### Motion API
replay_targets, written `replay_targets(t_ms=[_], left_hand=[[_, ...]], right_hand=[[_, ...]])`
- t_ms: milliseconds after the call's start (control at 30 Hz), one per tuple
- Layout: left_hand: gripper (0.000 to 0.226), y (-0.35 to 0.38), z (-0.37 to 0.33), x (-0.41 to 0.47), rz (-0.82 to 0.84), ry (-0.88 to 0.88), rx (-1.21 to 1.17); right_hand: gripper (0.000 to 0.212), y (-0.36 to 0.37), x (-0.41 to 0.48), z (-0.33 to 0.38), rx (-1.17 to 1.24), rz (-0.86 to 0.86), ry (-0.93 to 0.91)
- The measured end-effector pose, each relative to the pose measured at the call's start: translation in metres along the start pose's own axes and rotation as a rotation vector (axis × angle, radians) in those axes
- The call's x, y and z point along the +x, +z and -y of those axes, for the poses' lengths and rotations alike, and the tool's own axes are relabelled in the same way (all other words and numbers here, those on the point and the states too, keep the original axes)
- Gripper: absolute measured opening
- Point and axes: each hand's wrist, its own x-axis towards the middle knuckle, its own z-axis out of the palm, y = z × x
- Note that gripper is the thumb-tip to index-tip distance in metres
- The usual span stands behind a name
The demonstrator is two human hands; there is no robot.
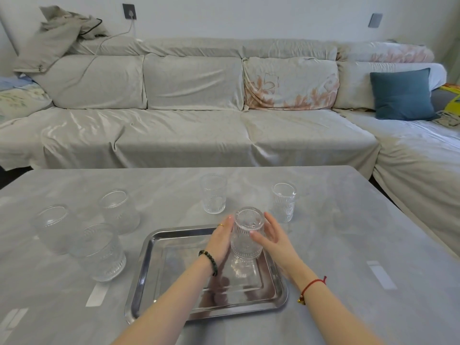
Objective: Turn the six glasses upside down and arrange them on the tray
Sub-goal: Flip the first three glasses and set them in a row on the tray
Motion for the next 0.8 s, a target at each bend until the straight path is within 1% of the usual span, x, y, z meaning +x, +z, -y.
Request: replay_targets(t_ms=[67,133,267,367,433,600,733,800], left_hand=[[0.049,0.003,0.005,-0.006,0.021,-0.033,-0.096],[0.05,0.006,0.008,-0.01,0.048,-0.043,-0.136],[0.051,0.007,0.006,-0.01,0.052,-0.064,-0.166],[0.058,0.005,0.011,-0.01,0.041,-0.091,-0.171],[0.063,0.005,0.013,-0.011,0.058,-0.094,-0.181],[0.063,0.007,0.014,-0.01,0.051,-0.102,-0.21],[0.058,0.007,0.012,-0.01,0.053,-0.094,-0.175],[0.06,0.004,0.005,-0.007,-0.006,-0.077,-0.111]], right_hand=[[0.059,0.002,-0.003,-0.001,0.17,-0.011,0.043],[0.054,0.005,-0.005,-0.002,0.26,-0.022,0.06],[0.057,0.006,-0.005,-0.004,0.239,-0.044,0.048],[0.057,0.001,-0.003,-0.014,0.145,-0.194,0.072],[0.057,-0.002,-0.004,-0.021,0.114,-0.234,0.119],[0.062,-0.005,-0.007,-0.028,0.115,-0.231,0.169],[0.063,-0.008,-0.01,-0.028,0.134,-0.228,0.201],[0.061,-0.011,-0.011,-0.024,0.162,-0.214,0.236]])
